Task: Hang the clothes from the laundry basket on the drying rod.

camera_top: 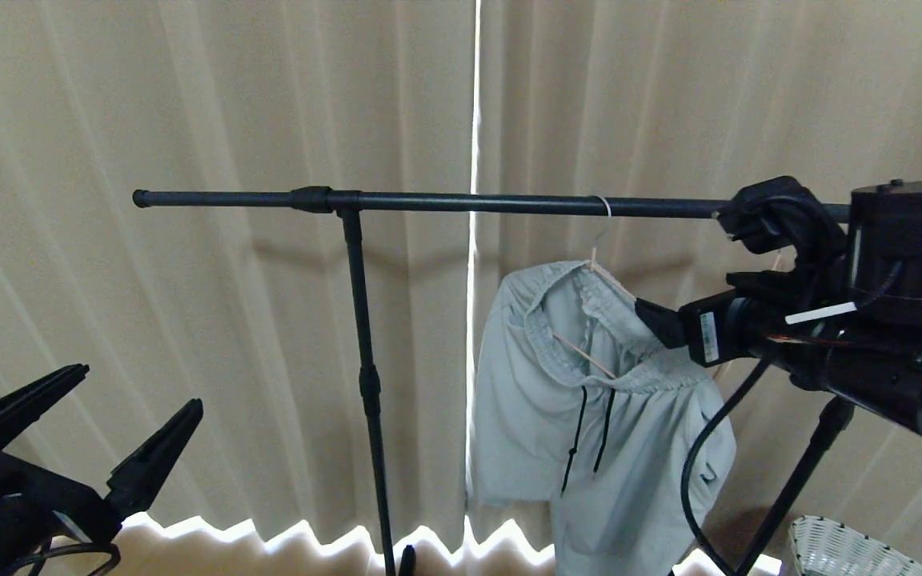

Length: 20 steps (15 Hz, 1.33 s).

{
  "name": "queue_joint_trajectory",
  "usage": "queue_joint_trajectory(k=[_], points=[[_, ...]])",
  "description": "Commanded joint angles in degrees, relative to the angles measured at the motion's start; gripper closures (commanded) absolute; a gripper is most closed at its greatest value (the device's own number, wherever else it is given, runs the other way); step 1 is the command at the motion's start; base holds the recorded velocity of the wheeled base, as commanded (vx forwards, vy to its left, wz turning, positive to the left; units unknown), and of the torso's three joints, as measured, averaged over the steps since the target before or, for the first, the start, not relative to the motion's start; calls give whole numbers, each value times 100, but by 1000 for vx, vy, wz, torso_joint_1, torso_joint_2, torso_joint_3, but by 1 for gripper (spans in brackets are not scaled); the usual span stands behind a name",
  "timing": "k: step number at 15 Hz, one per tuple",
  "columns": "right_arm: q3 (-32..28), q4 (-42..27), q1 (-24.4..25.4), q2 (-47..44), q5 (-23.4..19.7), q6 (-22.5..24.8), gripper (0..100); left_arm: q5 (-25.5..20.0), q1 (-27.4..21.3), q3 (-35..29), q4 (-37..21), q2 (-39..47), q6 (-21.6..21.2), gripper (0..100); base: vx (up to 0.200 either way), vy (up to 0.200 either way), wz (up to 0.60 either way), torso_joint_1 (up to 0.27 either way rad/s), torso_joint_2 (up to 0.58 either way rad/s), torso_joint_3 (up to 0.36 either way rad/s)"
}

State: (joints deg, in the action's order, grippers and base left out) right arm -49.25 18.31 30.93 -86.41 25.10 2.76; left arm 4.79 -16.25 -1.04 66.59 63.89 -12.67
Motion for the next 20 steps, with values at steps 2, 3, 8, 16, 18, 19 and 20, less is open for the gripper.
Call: queue_joint_trajectory(k=[2, 3, 8, 16, 18, 19, 20], points=[[741, -12, -148, 1249, 30, 58, 0, 22, 17, 7, -14, -536, -52, 0, 0, 0, 0, 0, 0, 0], [1031, -3, -377, 1609, 21, 199, 0, 39, 25, 51, -49, -597, -96, 0, 0, 0, 0, 0, 0, 0], [2482, -64, -1001, 3332, -23, 683, 0, 48, 254, -151, -1253, -1124, -96, 0, 0, 0, 0, 0, 0, 0], [4248, -144, -1766, 4844, 127, 700, 0, 48, 1581, -46, -3749, -2830, 317, 0, 0, 0, 0, 0, 0, 0], [4459, -574, -2346, 5310, 276, 691, 0, 92, 1906, -2, -4953, -3805, 730, 0, 0, 0, 0, 0, 0, 0], [4503, -1049, -2750, 5635, 259, 674, 0, 92, 2144, -107, -5859, -4482, 915, 0, 0, 0, 0, 0, 0, 0], [4512, -1374, -2970, 5872, 241, 656, 0, 66, 2249, -230, -6465, -4939, 950, 0, 0, 0, 0, 0, 0, 0]])
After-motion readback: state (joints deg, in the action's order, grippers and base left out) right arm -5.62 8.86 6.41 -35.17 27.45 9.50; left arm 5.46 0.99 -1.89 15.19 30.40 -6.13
